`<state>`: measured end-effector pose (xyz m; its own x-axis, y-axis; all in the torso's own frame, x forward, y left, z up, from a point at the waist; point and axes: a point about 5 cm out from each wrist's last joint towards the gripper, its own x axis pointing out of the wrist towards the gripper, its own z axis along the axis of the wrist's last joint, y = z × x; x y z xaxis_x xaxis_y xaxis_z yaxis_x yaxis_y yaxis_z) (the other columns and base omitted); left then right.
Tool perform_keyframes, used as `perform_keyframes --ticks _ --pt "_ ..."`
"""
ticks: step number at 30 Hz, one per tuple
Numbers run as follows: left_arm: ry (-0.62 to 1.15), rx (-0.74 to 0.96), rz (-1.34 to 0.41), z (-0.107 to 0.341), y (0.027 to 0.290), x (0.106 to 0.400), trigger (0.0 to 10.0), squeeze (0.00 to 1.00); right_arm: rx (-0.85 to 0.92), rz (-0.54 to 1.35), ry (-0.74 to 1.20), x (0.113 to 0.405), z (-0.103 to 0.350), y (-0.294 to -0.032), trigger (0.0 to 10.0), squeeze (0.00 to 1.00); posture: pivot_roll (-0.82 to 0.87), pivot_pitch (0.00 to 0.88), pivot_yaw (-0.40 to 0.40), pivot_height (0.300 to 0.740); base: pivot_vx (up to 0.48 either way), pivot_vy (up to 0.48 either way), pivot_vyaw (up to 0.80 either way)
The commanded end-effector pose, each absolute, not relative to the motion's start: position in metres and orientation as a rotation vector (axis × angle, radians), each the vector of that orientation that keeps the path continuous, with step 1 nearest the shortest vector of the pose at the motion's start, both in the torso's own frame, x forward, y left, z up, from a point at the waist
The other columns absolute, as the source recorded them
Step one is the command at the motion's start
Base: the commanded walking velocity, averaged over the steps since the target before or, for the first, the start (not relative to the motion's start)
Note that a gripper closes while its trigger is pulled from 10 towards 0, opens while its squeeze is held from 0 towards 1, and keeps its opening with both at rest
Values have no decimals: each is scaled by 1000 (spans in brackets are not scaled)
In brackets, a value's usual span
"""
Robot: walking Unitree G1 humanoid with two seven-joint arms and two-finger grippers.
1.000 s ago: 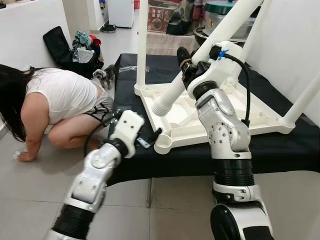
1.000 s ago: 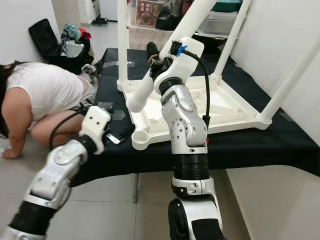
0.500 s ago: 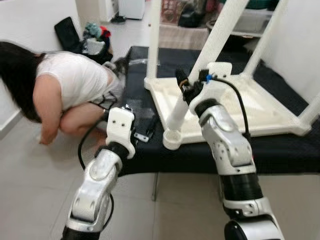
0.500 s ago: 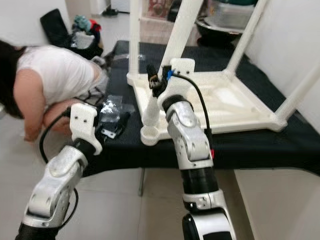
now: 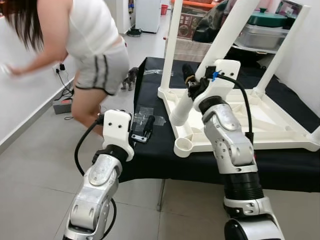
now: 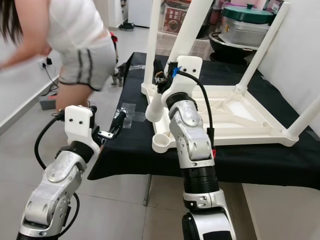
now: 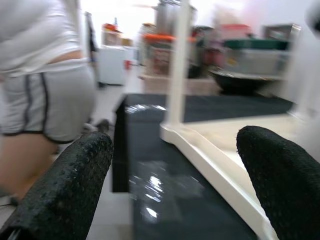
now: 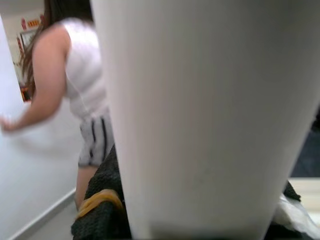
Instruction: Building children table
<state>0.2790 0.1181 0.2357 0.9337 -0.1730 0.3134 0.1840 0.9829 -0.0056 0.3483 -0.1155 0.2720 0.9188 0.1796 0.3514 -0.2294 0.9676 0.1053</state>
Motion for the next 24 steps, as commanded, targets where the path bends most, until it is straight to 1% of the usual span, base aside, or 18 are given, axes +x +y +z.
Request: perform_keyframes --ticks 1,8,9,16,18,24 --pt "-317 -38 -165 238 120 278 10000 0 130 205 -367 346 274 -118 10000 0 117 75 -132 740 0 0 0" --pt "-317 -44 -153 241 121 279 10000 0 119 183 -368 346 272 -126 10000 0 112 78 -125 740 0 0 0" --pt "-312 -37 -160 241 119 279 10000 0 106 168 -374 347 274 -132 10000 0 111 81 -124 740 0 0 0" --pt "-302 -27 -163 241 118 279 10000 0 88 146 -389 349 277 -143 10000 0 113 86 -124 740 0 0 0" --pt "-299 -32 -161 242 119 279 10000 0 87 130 -401 350 280 -148 10000 0 114 88 -126 740 240 0 0" --pt "-287 -13 -159 239 120 279 10000 0 88 121 -415 351 283 -150 10000 0 113 83 -124 740 246 0 0"
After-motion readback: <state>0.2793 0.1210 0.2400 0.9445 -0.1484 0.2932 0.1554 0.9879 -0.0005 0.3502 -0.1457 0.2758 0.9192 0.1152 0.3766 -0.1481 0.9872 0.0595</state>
